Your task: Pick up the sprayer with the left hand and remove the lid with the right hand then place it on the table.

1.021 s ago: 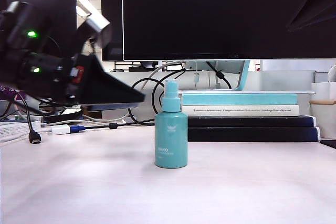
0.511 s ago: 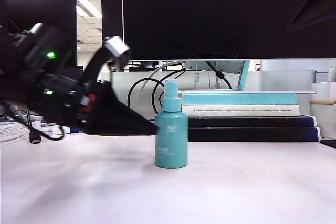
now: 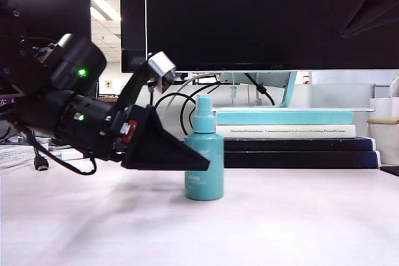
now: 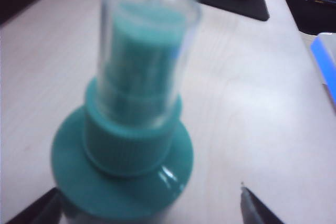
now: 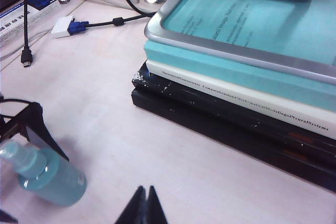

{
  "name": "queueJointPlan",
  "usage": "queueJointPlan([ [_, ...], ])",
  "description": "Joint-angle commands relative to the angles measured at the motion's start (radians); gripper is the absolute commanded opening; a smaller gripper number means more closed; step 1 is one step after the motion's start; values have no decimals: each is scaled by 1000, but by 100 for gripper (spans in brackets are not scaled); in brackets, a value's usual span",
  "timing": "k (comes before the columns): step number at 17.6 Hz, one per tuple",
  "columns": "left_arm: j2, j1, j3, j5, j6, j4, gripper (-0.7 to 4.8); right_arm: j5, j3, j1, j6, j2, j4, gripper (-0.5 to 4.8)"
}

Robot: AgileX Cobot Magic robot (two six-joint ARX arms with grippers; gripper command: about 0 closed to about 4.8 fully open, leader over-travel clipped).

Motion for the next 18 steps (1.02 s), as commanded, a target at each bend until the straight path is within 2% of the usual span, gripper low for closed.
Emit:
queueJointPlan([
  [1, 0, -16, 8, 3, -25, 40, 479, -2, 2, 0, -6, -3, 16, -5],
  [6, 3, -51, 13, -18, -36, 50, 479, -2, 1, 0, -7, -2, 18, -6],
  [9, 3, -66, 13, -19, -37, 59, 281, -2, 1, 0, -7, 2, 18, -6],
  [11, 3, -71, 13, -14, -66, 81, 185, -3, 1, 0, -6, 8, 18, -6],
  [14, 3, -72, 22, 64, -147, 95, 182, -73, 1, 2, -6, 10, 14, -6],
  [17, 2, -72, 52, 179, -293, 100, 181, -210, 1, 4, -5, 10, 14, -5],
  [18, 2, -77, 62, 201, -328, 106, 181, -211, 1, 6, 6, 10, 14, -3],
])
